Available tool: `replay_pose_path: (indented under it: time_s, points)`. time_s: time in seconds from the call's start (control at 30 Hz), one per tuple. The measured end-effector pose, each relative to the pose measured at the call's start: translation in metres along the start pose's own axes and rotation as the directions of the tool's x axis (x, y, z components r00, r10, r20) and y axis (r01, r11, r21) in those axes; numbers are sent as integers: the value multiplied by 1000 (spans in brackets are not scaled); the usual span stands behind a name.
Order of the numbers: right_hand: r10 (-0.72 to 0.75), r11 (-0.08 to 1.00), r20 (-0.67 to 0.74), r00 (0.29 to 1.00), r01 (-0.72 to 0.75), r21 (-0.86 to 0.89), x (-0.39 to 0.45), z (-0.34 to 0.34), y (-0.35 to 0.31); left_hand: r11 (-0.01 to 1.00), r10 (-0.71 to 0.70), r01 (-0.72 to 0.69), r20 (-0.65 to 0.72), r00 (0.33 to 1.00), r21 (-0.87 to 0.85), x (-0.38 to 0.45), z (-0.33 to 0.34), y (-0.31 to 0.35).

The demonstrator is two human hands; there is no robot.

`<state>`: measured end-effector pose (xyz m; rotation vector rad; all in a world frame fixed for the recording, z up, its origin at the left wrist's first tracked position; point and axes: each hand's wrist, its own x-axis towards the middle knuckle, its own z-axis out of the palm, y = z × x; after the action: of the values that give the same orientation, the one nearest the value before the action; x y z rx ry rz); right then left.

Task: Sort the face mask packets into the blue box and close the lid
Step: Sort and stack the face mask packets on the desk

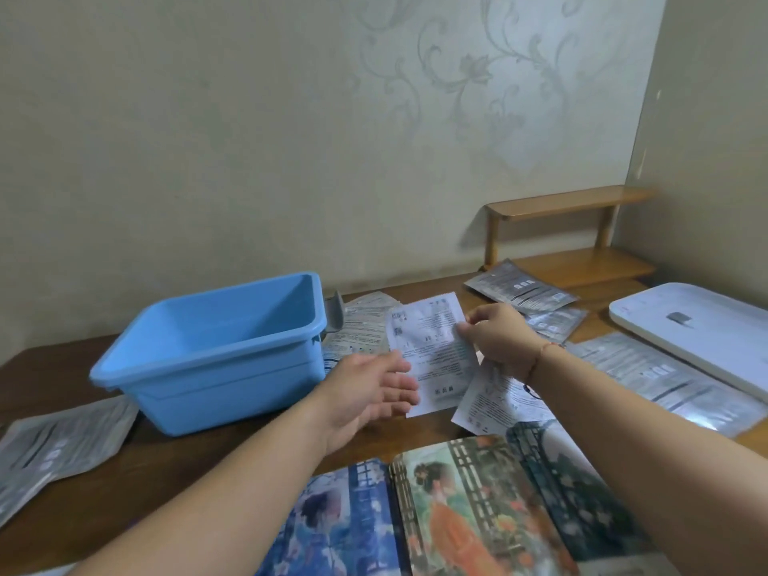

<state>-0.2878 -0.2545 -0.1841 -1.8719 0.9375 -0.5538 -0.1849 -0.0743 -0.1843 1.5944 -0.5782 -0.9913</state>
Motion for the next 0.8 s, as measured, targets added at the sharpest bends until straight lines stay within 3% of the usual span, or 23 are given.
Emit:
replay_pose_path:
  time_s: [0.07,0.13,0.23,0.3,0.4,0.47,0.53,0.57,0.6,0.67,0.73,0.8]
  points:
    - [-118,992,-29,993,119,45,-4,-2,-6,937,-148,189,154,977,-295,0,4,3]
    - [-356,932,-32,934,358,61,-15,-5,-10,848,-141,258,272,952,-464,3,5,1]
    - [-698,706,91,710,704,-75,-41,-14,-3,711,-52,253,310,949,-657,3,3,3]
    - [-743,605,238,625,780,-160,-56,-22,7,713,-29,224,291,956,-665,-1,1,6]
    - [-724,533,378,578,816,-226,-65,-32,24,840,-67,192,254,965,-507,-3,0,5]
    - [-719,573,334,610,792,-211,-68,-30,28,876,-107,189,204,973,-444,-4,1,-1]
    - [-691,714,65,720,693,-99,-70,-25,22,897,-94,163,185,978,-411,-9,-2,-3]
    - [-620,785,-82,781,619,-35,-69,-21,16,907,-73,146,195,978,-394,-14,-4,-3]
    - [-510,854,-139,849,519,41,-68,-17,9,920,-51,127,209,977,-371,-20,-7,-2]
    - [-274,926,36,961,254,278,-67,-11,-4,939,-13,97,249,968,-330,-35,-14,-1]
    - [-173,921,237,956,72,383,-69,-4,-13,953,12,75,285,958,-293,-55,-21,-1]
    - [-134,921,271,953,19,390,-73,10,-22,971,75,-13,253,965,-239,-79,-37,-5]
